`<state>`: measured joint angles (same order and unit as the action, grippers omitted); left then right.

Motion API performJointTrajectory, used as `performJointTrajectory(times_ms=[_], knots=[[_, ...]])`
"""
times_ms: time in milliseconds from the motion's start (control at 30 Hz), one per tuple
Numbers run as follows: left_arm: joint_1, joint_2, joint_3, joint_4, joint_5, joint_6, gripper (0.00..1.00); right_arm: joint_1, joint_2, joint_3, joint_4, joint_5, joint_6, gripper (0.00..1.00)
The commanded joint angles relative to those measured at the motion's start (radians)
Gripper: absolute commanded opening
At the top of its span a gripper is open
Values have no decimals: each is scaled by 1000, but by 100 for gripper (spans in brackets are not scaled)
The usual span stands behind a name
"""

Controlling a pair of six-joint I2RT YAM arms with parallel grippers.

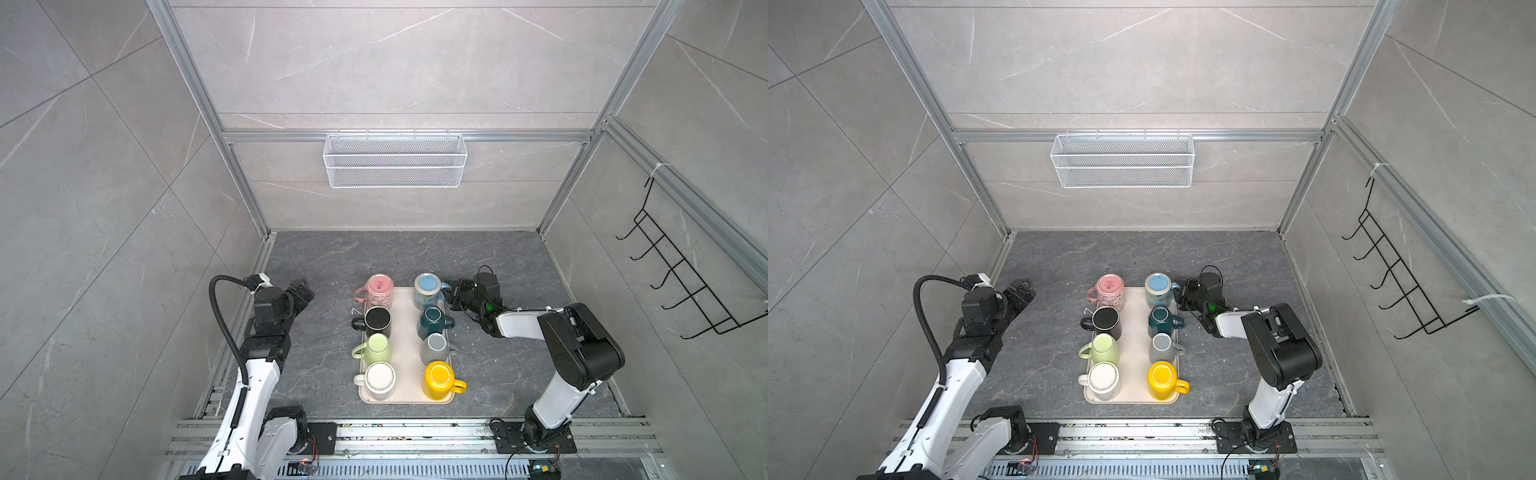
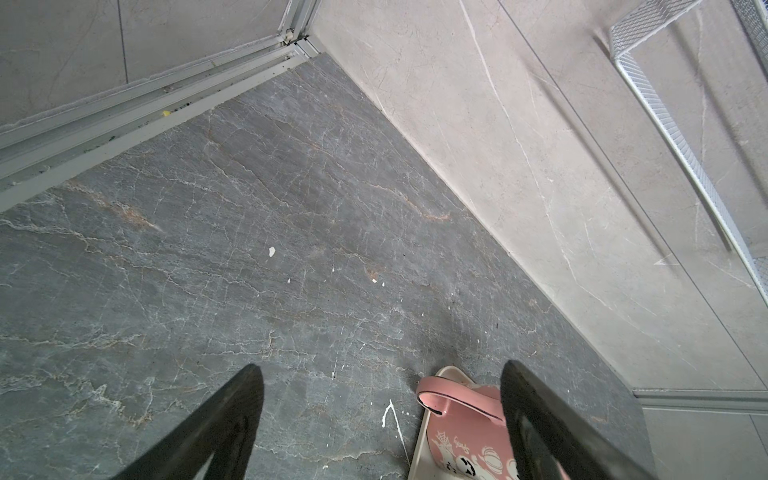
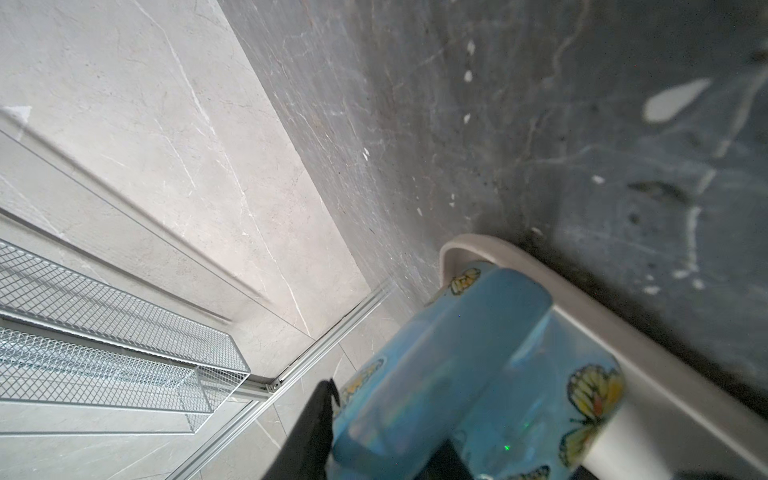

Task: Turn the mug right side up
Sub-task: 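Reach the right gripper to the upside-down light blue butterfly mug and grasp its handle, then lift the blue mug off the tray with the right gripper while the left arm rises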

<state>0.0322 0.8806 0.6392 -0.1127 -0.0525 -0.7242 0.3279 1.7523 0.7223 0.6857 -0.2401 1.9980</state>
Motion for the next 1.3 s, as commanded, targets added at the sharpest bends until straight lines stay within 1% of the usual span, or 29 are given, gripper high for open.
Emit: performJointTrajectory(times_ms=[0,133,267,367,467,533,800,1000,1167,1267], knots=[[-3,-15,21,7,-18,11,91,4,25,36,25,-3,-9,30],[-3,-17,21,7,-18,12,91,5,40,49,47,-4,-16,27],[-3,-17,20,7,-17,15,91,4,63,74,57,-16,-22,19],[-3,-19,20,7,-19,15,91,4,82,93,73,-30,-26,15],[-4,-20,21,8,-21,16,91,5,98,110,92,-39,-28,7],[-3,-22,20,7,-21,17,91,4,105,122,101,-44,-34,0],[-3,-24,20,9,-19,16,91,5,85,171,90,-59,-110,0],[-3,-25,28,9,-8,20,91,7,79,237,104,-86,-170,0],[-4,-26,34,8,-1,24,91,13,53,282,77,-96,-255,0],[-3,-25,37,8,2,26,91,18,22,303,15,-94,-330,0]])
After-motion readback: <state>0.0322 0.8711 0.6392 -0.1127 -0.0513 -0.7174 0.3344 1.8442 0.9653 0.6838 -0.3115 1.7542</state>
